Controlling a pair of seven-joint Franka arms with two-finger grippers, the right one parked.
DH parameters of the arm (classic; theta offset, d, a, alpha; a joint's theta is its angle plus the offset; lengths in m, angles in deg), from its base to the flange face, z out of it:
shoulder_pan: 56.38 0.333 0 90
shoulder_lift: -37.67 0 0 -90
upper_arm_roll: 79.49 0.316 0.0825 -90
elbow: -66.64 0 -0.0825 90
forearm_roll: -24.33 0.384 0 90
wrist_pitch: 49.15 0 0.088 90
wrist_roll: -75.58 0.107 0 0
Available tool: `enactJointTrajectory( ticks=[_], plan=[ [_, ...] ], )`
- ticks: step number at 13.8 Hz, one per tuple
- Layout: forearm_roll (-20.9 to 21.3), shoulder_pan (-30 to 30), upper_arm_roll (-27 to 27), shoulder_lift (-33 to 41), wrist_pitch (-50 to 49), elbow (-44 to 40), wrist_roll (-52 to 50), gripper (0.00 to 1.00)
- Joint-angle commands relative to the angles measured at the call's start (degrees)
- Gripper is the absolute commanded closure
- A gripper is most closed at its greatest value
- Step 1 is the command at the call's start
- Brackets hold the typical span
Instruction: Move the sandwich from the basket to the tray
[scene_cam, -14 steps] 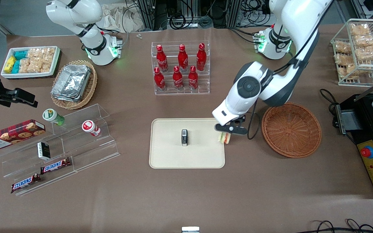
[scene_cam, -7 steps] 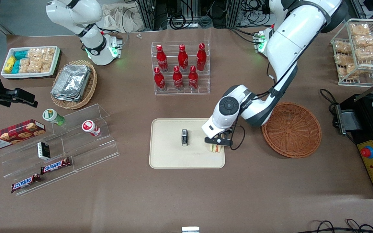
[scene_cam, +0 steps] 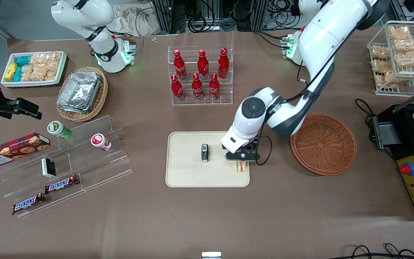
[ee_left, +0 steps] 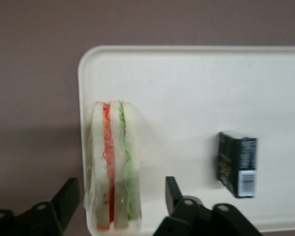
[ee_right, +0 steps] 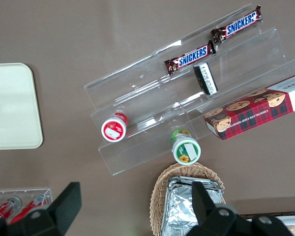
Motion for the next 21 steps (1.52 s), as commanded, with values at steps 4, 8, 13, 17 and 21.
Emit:
enactJointTrajectory(
  ticks=[4, 8, 13, 17, 21],
  plan=[
    [-14.4, 0.3, 4.1, 22.0, -18.1, 2.0, 5.7, 0.0],
    [-22.3, 0.3, 16.6, 34.2, -34.5, 1.7, 23.0, 0.0],
    [-22.5, 0.5, 28.1, 39.5, -41.2, 1.5, 32.4, 0.0],
    [-22.4, 0.6, 28.2, 36.7, -41.2, -2.4, 31.3, 0.0],
    [-22.0, 0.6, 28.1, 31.8, -41.2, -8.4, 31.1, 0.0]
  ],
)
